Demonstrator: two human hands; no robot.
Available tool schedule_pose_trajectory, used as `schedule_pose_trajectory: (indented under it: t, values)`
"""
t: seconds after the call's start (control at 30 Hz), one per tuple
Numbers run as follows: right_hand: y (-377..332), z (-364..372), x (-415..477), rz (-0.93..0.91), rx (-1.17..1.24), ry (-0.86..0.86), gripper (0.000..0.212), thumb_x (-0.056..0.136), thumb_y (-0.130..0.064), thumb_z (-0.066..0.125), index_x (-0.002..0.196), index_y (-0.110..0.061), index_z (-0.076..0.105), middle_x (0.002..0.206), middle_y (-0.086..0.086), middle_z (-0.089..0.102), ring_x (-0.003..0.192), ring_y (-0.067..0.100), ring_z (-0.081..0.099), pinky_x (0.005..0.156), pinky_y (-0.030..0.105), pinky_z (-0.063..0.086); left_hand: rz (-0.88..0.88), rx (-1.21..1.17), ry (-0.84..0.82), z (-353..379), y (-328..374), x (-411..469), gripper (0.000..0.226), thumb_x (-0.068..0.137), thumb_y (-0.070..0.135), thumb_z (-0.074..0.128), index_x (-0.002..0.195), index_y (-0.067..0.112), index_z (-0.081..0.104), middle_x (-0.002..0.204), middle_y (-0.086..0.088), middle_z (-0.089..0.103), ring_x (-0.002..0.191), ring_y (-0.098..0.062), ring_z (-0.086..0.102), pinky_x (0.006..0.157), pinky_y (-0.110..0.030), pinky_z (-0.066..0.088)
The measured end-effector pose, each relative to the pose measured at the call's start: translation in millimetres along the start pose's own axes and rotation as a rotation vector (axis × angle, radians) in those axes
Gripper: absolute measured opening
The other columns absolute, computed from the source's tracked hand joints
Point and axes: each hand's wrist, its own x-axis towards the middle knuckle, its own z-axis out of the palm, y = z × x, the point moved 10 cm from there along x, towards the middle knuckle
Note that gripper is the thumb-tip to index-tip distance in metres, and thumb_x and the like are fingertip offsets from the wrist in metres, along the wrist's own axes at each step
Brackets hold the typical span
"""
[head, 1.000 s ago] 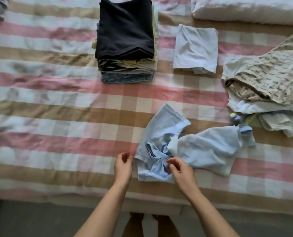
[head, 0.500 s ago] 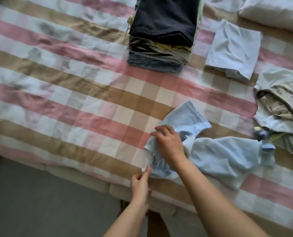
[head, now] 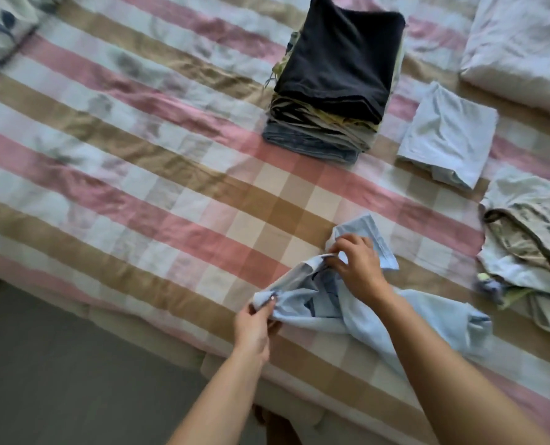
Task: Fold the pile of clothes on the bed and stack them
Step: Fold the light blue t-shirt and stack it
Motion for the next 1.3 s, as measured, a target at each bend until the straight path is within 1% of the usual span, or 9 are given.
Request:
schedule_pose_trajectory:
  t: [0.17, 0.3, 0.5, 0.63, 0.8, 0.9, 1.0, 1.1, 1.3]
  values:
    - [-4.9, -49.1, -17.7, -0.060, 0.164, 0.169, 0.011, 0.081, -0.013, 0.070, 0.073, -0.010, 0.062, 0.119, 0.004, 0.059, 0.121, 0.024, 0.042, 0.101, 0.043, 0.030, 0.481, 0.466, -0.185, 51.0, 119.2, -5.1, 0.016, 0.088, 0.008, 0.059, 0.078, 0.018, 0.065, 0.072, 0.004, 0.065, 0.069, -0.011, 0.058, 0.063, -0.024, 0.046]
    - [15.4, -34.6, -13.9, 0.082, 0.302, 0.140, 0.012, 0.087, -0.010, 0.061, 0.076, -0.007, 0.058, 0.075, 0.002, 0.062, 0.079, 0.029, 0.057, 0.087, 0.044, 0.037, 0.668, 0.723, -0.214, 89.4, 147.9, 1.2, 0.010, 0.089, 0.013, 0.058, 0.079, 0.015, 0.062, 0.076, -0.001, 0.061, 0.073, -0.013, 0.054, 0.068, -0.027, 0.042]
    - [50.7, -1.8, -12.9, 0.274, 0.525, 0.102, 0.009, 0.085, -0.016, 0.066, 0.094, -0.016, 0.064, 0.085, -0.005, 0.063, 0.082, 0.013, 0.057, 0.074, 0.026, 0.041, 0.647, 0.785, 0.052, 72.7, 116.8, 21.0, 0.049, 0.083, 0.019, 0.068, 0.123, 0.001, 0.046, 0.122, -0.014, 0.053, 0.114, -0.028, 0.049, 0.097, -0.038, 0.041]
    - [65.3, 17.5, -16.6, 0.339, 0.387, -0.018, 0.025, 0.081, -0.022, 0.070, 0.105, -0.016, 0.068, 0.099, -0.001, 0.069, 0.094, 0.016, 0.061, 0.084, 0.034, 0.047, 0.610, 0.712, 0.153, 62.1, 100.4, 19.8, 0.055, 0.075, 0.024, 0.076, 0.114, -0.001, 0.047, 0.119, -0.020, 0.050, 0.114, -0.033, 0.045, 0.098, -0.043, 0.039]
    - [68.2, 12.2, -21.7, 0.346, 0.496, 0.041, 0.006, 0.082, -0.019, 0.068, 0.077, -0.019, 0.065, 0.064, -0.010, 0.057, 0.063, 0.011, 0.052, 0.065, 0.029, 0.039, 0.710, 0.728, 0.305, 70.3, 110.2, 4.6, 0.057, 0.072, 0.039, 0.075, 0.102, -0.002, 0.049, 0.111, -0.022, 0.051, 0.109, -0.029, 0.041, 0.090, -0.034, 0.033]
    - [64.4, 2.2, -21.6, 0.326, 0.511, 0.110, 0.010, 0.082, -0.015, 0.069, 0.089, -0.008, 0.067, 0.086, 0.002, 0.062, 0.086, 0.020, 0.055, 0.079, 0.031, 0.042, 0.510, 0.774, 0.229, 79.5, 100.0, 25.3, 0.061, 0.073, 0.043, 0.073, 0.112, 0.004, 0.048, 0.121, -0.017, 0.048, 0.109, -0.030, 0.048, 0.092, -0.037, 0.042]
    - [59.2, 7.0, -20.9, 0.326, 0.546, 0.069, 0.022, 0.083, -0.024, 0.067, 0.099, -0.009, 0.066, 0.098, -0.001, 0.065, 0.097, 0.018, 0.057, 0.087, 0.032, 0.042, 0.410, 0.819, 0.187, 80.7, 96.0, 41.6, 0.042, 0.078, 0.032, 0.069, 0.105, 0.009, 0.046, 0.117, -0.013, 0.053, 0.093, -0.026, 0.053, 0.077, -0.032, 0.043]
    - [52.8, 15.4, -19.7, 0.340, 0.510, 0.047, 0.018, 0.083, -0.034, 0.066, 0.081, -0.016, 0.064, 0.076, -0.009, 0.061, 0.080, 0.016, 0.055, 0.083, 0.039, 0.038, 0.439, 0.757, 0.148, 78.0, 99.6, 49.1, 0.013, 0.087, 0.018, 0.059, 0.093, 0.011, 0.051, 0.102, -0.014, 0.062, 0.079, -0.022, 0.052, 0.067, -0.027, 0.038]
    - [58.5, -22.1, -31.3, 0.353, 0.636, 0.331, 0.022, 0.088, -0.018, 0.061, 0.068, -0.017, 0.055, 0.064, 0.002, 0.052, 0.066, 0.020, 0.048, 0.073, 0.042, 0.041, 0.561, 0.568, 0.180, 48.4, 122.7, 42.7, 0.005, 0.094, 0.009, 0.046, 0.089, 0.010, 0.047, 0.093, -0.011, 0.056, 0.083, -0.025, 0.054, 0.070, -0.032, 0.045]
